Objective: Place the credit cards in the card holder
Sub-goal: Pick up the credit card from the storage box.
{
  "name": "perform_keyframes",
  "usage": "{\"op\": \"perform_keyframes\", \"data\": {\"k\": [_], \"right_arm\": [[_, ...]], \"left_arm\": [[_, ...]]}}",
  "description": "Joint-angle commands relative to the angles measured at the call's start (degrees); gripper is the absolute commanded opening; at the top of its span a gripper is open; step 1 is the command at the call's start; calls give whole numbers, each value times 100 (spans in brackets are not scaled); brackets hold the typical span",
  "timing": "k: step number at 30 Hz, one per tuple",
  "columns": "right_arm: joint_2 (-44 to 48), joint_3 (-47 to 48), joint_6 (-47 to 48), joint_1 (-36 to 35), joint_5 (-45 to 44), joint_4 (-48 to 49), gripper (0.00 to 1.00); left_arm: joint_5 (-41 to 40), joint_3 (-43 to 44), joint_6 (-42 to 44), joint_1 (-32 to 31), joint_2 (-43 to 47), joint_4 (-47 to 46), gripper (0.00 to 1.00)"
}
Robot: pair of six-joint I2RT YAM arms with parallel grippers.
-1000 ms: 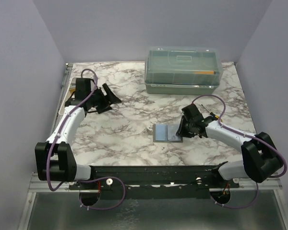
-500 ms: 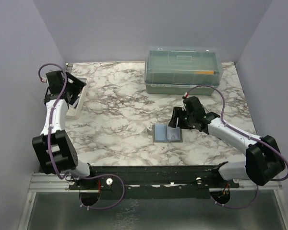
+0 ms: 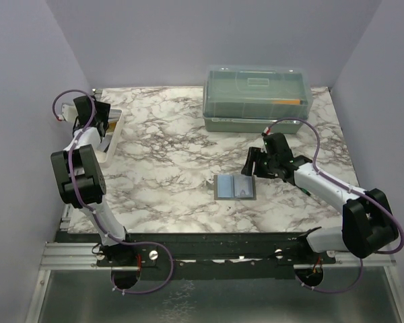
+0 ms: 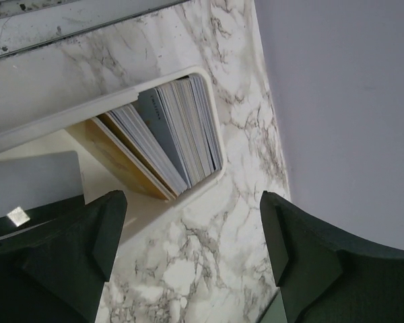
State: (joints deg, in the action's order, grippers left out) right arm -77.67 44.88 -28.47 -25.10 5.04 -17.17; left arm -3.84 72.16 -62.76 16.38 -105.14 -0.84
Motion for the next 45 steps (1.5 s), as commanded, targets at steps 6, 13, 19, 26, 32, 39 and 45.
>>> {"op": "perform_keyframes", "data": {"k": [6,13,19,26,32,39,45], "right_arm": [[89,-111,54,23,7,23,67],[100,-142,70,23,47,39,67],[167,-195,67,25,29,-5,67],[167,-199,96,23,75,1,67],[140,-184,95,23,128,21,67],[67,-158,102,23,172,47,67],[76,-168,104,24,181,41,66]], "left_arm": [[-127,442,-1054,137,-760,-54,90],[-301,332,-1320,137,-923,17,91],[-105,410,-1283,156,-1241,-384,87],[-111,575,-1102,163,-1227,-566,72],[-196,543,-976,169,-1045,-682,59],[-122,555,-1017,169,-995,-704,48],[-236,500,-968,164,-886,-684,43]]}}
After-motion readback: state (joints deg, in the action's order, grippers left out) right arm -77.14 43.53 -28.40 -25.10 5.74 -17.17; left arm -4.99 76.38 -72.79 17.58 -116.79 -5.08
